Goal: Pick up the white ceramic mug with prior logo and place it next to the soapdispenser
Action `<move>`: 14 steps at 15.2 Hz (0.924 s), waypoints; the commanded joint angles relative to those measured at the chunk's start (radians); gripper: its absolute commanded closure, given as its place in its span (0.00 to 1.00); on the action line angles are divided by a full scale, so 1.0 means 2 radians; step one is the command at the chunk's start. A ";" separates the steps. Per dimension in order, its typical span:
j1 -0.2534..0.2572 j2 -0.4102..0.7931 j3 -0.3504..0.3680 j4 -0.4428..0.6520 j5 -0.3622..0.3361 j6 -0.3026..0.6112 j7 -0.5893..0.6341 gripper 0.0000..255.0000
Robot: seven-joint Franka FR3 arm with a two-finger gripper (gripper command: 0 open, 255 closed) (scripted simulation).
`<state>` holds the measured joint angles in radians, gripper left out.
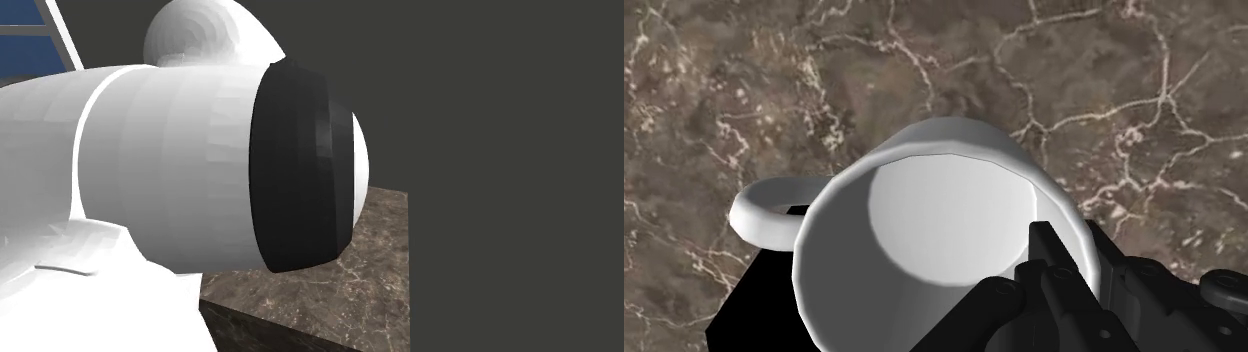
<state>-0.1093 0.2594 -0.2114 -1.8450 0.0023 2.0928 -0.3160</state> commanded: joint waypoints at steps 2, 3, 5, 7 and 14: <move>0.001 -0.008 0.000 0.011 -0.002 -0.019 0.002 1.00; 0.001 -0.010 0.000 0.015 -0.002 -0.025 0.002 1.00; 0.002 -0.014 -0.001 0.023 -0.003 -0.037 0.002 1.00; 0.002 -0.018 -0.001 0.032 -0.004 -0.049 0.002 1.00; 0.002 -0.028 -0.001 0.065 -0.006 -0.093 0.002 1.00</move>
<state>-0.1052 0.2048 -0.2141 -1.7246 -0.0093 1.9192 -0.3128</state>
